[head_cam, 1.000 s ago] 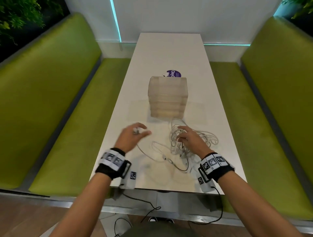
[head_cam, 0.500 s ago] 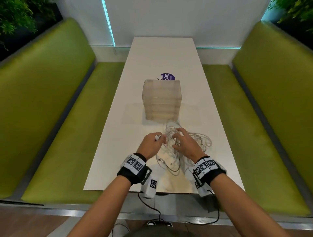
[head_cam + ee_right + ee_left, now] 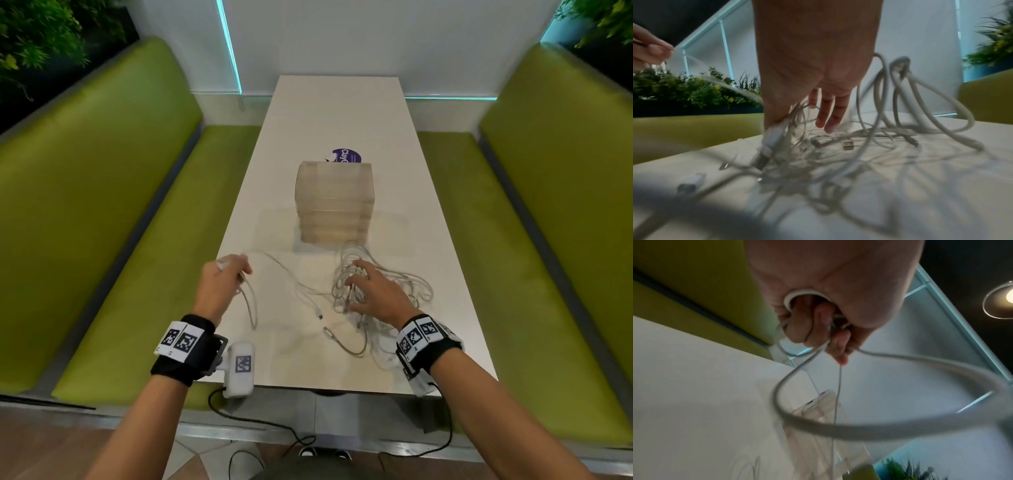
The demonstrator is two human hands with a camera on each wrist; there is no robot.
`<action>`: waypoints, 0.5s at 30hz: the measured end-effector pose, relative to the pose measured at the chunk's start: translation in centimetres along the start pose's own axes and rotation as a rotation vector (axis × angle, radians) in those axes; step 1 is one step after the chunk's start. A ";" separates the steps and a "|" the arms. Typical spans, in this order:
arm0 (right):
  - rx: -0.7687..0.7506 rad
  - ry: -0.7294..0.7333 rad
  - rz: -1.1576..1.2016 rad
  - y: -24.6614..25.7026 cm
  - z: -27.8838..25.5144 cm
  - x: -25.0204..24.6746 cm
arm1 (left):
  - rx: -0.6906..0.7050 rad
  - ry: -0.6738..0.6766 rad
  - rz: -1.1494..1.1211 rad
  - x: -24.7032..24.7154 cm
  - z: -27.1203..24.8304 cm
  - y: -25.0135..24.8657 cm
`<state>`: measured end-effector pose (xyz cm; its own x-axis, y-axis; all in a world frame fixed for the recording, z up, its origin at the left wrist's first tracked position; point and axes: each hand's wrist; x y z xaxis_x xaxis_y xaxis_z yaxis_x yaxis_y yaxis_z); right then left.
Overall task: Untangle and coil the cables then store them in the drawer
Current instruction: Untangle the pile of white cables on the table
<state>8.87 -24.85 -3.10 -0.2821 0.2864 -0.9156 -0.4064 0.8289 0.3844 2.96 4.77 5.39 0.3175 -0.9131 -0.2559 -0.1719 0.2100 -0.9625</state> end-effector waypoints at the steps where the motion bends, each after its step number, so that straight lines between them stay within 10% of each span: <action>1: -0.030 0.035 -0.024 -0.2 -0.2 0.1 | -0.020 -0.072 -0.042 -0.4 0.2 -0.3; 4: -0.013 0.070 -0.042 -0.9 -0.7 0.0 | -0.004 -0.095 -0.023 -1.3 0.9 -1.5; 15: 0.023 -0.014 0.266 3.0 -2.9 -2.7 | 0.107 0.570 0.330 -0.6 -3.6 -2.8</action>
<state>5.90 -24.57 0.89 -0.3642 0.5024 -0.7842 -0.3000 0.7339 0.6095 -0.10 3.46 8.57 -0.2836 -0.8308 -0.4788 -0.0728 0.5165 -0.8532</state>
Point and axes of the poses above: each hand's wrist, its own z-axis towards the middle knuckle, its own x-axis out of the palm, y = z × x
